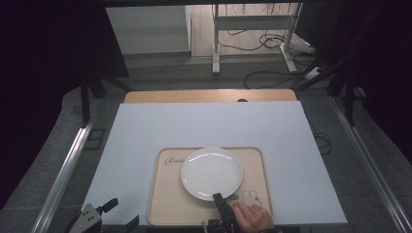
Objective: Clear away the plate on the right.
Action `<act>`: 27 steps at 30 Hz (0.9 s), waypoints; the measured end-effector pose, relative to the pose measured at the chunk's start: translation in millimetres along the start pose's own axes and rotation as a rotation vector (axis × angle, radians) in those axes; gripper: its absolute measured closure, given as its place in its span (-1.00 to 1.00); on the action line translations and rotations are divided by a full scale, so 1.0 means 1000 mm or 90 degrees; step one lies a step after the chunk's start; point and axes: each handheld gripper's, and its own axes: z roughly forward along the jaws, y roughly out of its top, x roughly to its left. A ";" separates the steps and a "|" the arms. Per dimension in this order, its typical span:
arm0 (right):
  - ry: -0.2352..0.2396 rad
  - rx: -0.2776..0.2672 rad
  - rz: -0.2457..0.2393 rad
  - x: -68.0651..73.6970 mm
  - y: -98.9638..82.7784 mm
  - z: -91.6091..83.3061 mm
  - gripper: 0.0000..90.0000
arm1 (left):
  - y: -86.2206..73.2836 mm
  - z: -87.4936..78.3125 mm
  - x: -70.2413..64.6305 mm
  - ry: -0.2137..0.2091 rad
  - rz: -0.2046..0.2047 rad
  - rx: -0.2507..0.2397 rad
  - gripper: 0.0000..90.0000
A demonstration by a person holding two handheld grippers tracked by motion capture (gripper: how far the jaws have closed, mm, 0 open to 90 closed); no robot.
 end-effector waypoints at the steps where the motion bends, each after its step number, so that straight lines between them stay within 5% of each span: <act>1: 0.002 -0.001 -0.001 0.001 0.001 0.000 0.90 | 0.000 0.000 0.000 0.000 0.000 0.000 -0.90; 19: 0.058 -0.003 -0.001 0.005 0.000 0.007 0.87 | 0.000 0.000 0.000 0.000 0.002 0.001 -0.89; 27: 0.050 -0.006 0.002 0.004 -0.001 0.007 0.72 | 0.000 0.000 0.000 0.000 0.002 0.000 -0.89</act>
